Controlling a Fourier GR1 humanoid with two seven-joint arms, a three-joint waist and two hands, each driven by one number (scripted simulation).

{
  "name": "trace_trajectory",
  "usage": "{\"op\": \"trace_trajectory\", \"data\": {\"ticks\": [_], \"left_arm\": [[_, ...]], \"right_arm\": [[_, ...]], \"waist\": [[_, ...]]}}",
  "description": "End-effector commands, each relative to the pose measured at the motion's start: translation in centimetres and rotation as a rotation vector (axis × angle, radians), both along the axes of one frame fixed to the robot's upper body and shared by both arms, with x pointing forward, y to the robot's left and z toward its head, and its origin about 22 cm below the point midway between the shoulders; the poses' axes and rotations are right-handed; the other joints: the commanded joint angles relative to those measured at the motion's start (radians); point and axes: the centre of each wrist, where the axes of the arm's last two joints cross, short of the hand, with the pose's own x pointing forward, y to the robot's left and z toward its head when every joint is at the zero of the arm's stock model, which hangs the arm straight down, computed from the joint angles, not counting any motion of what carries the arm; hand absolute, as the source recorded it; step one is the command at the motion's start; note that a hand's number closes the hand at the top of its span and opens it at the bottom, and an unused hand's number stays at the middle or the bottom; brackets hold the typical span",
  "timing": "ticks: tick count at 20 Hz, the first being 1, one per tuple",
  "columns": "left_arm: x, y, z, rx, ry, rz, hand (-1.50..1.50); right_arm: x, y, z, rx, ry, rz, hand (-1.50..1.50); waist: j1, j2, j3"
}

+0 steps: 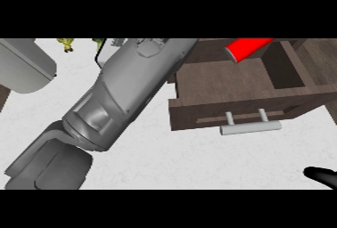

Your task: Pick up the can, place it into the drawer and close the drawer

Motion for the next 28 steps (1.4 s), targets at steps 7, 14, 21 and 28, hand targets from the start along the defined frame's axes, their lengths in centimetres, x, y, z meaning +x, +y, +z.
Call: {"op": "trace_trajectory", "data": {"ticks": [7, 14, 21, 28], "left_arm": [[0.7, 0.6, -1.3, 0.007, -0.038, 0.092, -1.5], [0.7, 0.9, -1.7, -0.062, -0.023, 0.099, -1.5], [0.0, -0.3, 0.5, -0.147, -0.012, 0.09, -1.5], [0.4, -0.1, 1.2, -0.12, -0.048, 0.094, -1.5]], "right_arm": [[0.3, 1.0, 1.4, -0.099, -0.052, 0.0, -1.5], [1.4, 0.8, 1.6, -0.317, -0.102, 0.048, -1.5], [5.1, 3.3, 1.5, -0.563, -0.099, -0.003, -1.5], [8.4, 5.5, -0.6, -0.766, -0.107, -0.004, -1.5]], "waist": [[-0.015, 0.008, 0.0], [-0.017, 0.01, 0.0], [0.02, 0.003, -0.001], [0.055, 0.003, -0.001]]}}
